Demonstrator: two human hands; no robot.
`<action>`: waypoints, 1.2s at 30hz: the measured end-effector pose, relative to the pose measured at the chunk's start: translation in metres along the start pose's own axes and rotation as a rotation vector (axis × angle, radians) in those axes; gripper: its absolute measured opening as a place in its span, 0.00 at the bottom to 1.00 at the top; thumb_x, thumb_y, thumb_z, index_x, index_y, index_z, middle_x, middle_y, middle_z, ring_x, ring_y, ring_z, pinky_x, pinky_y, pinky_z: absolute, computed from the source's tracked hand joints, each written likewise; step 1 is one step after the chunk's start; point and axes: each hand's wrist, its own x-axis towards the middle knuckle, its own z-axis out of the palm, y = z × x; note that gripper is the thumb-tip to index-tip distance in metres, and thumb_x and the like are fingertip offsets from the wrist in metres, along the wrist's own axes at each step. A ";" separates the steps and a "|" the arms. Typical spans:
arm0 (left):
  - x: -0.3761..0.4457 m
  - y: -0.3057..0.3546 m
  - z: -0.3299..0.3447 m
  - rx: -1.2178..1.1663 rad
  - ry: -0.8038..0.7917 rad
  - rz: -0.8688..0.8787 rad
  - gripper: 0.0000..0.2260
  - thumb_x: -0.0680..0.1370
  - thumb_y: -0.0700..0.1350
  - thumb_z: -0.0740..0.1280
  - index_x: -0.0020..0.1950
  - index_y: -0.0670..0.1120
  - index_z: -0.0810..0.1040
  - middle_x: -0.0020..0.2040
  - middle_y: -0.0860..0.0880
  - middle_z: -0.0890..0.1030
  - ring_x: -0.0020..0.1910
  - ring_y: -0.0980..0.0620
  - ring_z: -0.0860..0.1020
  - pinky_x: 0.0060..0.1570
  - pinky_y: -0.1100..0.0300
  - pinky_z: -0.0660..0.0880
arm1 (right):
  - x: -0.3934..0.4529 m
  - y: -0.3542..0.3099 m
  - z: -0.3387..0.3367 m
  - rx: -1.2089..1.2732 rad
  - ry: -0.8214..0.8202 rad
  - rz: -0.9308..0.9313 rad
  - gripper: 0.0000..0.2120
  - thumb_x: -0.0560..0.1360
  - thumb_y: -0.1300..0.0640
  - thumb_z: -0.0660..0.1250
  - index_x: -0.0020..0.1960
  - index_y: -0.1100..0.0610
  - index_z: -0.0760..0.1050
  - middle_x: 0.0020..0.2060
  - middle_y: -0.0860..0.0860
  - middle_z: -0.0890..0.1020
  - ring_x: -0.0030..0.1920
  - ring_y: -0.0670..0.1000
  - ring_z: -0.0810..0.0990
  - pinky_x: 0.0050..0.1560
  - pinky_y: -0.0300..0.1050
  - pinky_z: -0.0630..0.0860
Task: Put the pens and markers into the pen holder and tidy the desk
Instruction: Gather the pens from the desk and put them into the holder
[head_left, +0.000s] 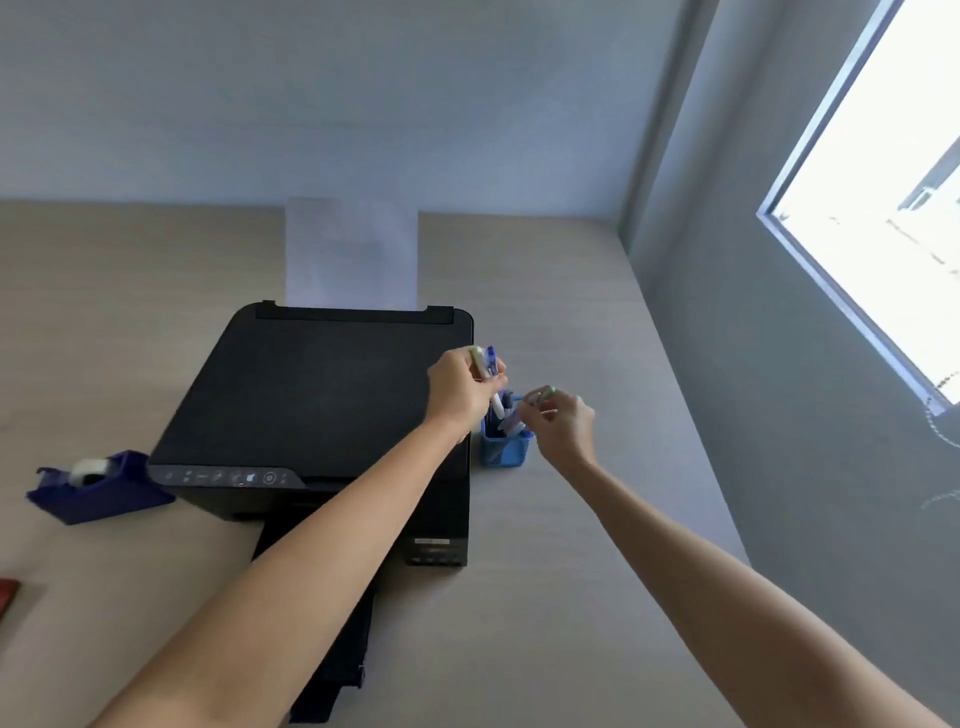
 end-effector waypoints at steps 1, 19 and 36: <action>0.005 -0.001 0.007 0.042 0.008 -0.007 0.02 0.72 0.34 0.71 0.43 0.35 0.82 0.40 0.47 0.82 0.38 0.53 0.79 0.34 0.73 0.73 | 0.006 0.004 0.002 -0.016 -0.020 -0.008 0.06 0.71 0.62 0.70 0.37 0.62 0.81 0.30 0.54 0.84 0.31 0.47 0.81 0.37 0.42 0.79; 0.021 -0.057 0.092 0.305 -0.014 -0.290 0.06 0.75 0.41 0.69 0.38 0.42 0.76 0.38 0.47 0.77 0.38 0.49 0.74 0.36 0.60 0.69 | 0.037 0.048 -0.020 -0.294 -0.293 -0.064 0.02 0.69 0.61 0.73 0.39 0.59 0.84 0.42 0.53 0.86 0.40 0.48 0.78 0.42 0.39 0.68; 0.011 -0.073 0.100 -0.139 -0.083 -0.258 0.17 0.82 0.40 0.53 0.70 0.51 0.61 0.62 0.45 0.79 0.51 0.44 0.78 0.50 0.52 0.74 | 0.020 0.070 -0.006 -0.157 -0.314 0.004 0.18 0.81 0.60 0.55 0.70 0.55 0.69 0.58 0.57 0.80 0.56 0.56 0.78 0.53 0.42 0.71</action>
